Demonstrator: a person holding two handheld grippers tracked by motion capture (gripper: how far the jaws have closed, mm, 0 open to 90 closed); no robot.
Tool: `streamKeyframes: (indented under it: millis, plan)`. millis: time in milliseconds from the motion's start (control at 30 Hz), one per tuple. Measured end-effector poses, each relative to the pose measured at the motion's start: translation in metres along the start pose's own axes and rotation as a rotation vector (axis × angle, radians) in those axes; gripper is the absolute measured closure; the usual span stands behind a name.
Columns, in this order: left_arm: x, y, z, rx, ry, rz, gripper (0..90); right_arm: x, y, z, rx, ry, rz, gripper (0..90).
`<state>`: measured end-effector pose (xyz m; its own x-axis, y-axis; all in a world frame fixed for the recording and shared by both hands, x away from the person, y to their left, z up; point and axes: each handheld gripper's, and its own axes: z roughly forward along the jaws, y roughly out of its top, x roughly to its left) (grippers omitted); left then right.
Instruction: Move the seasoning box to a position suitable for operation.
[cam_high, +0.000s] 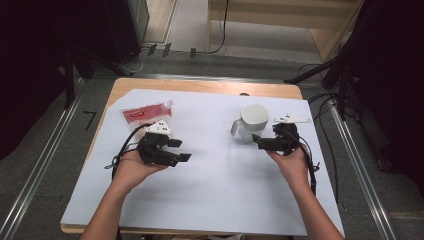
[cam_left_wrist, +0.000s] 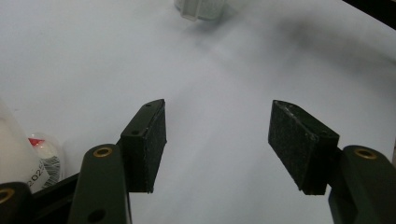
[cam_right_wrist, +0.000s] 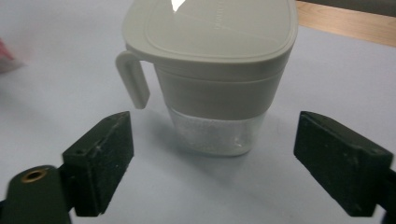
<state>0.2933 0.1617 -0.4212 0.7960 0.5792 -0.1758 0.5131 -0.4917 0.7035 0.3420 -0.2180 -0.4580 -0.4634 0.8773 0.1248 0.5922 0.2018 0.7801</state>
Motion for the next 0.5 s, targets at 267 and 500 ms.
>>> streamKeyframes:
  millis: [267, 500]
  plan:
    - [0.001, 0.000, 0.000, 0.008, -0.005, 0.000, 37.8, 0.004, -0.005, 0.025, 0.009, 0.011, 0.039, 0.0]
    - [0.001, -0.001, 0.002, 0.006, -0.009, -0.004, 37.8, 0.003, -0.007, 0.041, -0.030, 0.007, 0.084, 0.0]
